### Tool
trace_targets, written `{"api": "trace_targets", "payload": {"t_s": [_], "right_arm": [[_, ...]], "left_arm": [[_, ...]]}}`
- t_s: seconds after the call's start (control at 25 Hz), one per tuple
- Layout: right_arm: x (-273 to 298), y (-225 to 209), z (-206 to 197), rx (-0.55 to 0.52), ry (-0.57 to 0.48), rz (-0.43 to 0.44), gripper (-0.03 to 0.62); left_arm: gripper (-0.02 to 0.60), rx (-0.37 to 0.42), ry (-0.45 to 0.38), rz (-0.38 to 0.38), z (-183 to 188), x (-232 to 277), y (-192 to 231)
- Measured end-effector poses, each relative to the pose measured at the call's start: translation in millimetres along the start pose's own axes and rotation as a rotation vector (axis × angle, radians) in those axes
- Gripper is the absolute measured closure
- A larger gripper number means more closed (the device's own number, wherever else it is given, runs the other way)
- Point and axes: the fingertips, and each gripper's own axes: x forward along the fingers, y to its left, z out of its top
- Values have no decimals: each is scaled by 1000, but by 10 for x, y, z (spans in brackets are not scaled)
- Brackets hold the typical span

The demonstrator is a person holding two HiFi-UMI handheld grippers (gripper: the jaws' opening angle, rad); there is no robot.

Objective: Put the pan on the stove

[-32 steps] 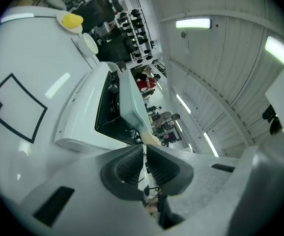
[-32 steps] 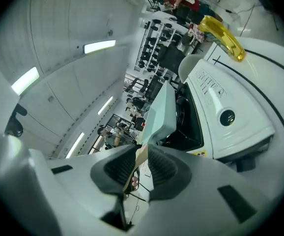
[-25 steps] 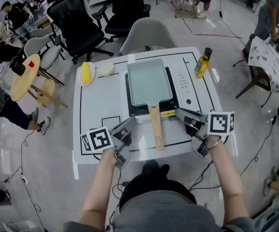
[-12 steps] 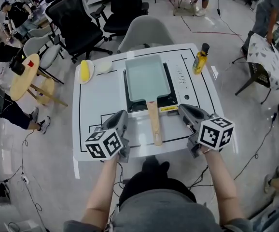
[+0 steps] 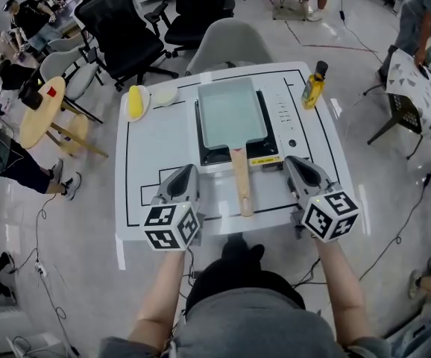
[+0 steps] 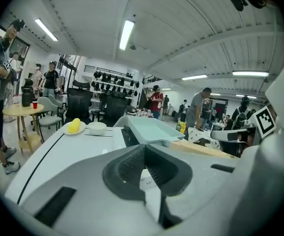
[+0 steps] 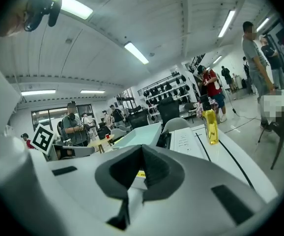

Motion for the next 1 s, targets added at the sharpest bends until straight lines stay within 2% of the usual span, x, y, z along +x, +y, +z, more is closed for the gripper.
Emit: {"api": "trace_targets", "payload": {"t_s": [0.2,1.0], "right_arm": [[-36,35,53,-56,-30,-9,591],[7,44,19,-68,-24,7,591]], "left_arm": [[574,19,-13,14,21,-54,-25],[574,16,-20,22,43,-89,-50]]}}
